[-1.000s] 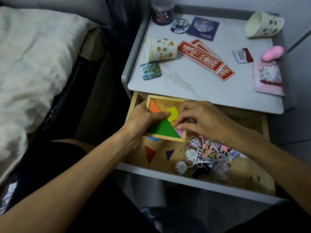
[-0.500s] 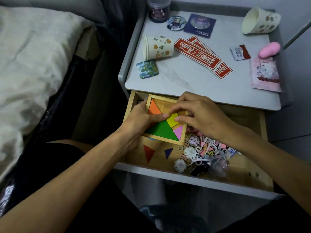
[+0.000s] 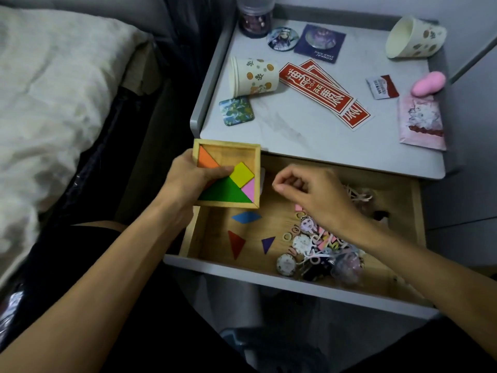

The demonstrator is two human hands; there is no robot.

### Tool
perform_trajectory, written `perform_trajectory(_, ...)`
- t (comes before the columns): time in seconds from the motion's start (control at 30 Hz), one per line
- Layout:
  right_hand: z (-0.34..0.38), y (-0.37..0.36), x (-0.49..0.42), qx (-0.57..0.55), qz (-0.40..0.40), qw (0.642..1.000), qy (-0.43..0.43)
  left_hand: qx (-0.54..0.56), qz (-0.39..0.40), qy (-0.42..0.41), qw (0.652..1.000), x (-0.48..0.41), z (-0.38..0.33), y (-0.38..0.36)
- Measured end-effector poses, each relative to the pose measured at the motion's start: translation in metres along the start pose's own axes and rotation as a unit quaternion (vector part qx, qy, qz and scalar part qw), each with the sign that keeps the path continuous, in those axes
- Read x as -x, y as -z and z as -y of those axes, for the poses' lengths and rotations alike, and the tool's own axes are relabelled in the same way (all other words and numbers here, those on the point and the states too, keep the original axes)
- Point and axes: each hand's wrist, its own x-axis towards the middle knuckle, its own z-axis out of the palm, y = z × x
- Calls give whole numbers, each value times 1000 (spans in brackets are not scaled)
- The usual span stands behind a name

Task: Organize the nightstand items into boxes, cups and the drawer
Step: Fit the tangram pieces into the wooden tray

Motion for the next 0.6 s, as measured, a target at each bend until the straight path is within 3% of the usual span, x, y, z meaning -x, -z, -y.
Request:
perform_trajectory(0.07,-13,-19,5,34,121,992,-28,10,-27,-2,1000,-2,-2,7)
perform_trajectory(0.13,-28,-38,8,118,251,961,4,28,-46,-4,999,-2,-6,9)
perform_trajectory(0.2,-41,-50,7,180,329,926,44,42,-60,-3,997,-4,-8,8)
perform_trajectory(0.3,-49,-53,5,226,359,902,74,60,-62,1,996,-6,-8,10)
perform_trajectory(0.33,-52,-54,7,249,354,891,134,63,-59,3,996,-6,-7,10)
perform_trajectory(0.4,-57,-60,7,243,363,886,157,68,-56,7,996,-7,-8,9)
perform_trajectory(0.6,-51,-70,-4,304,361,874,118,93,-55,12,994,-8,-10,9)
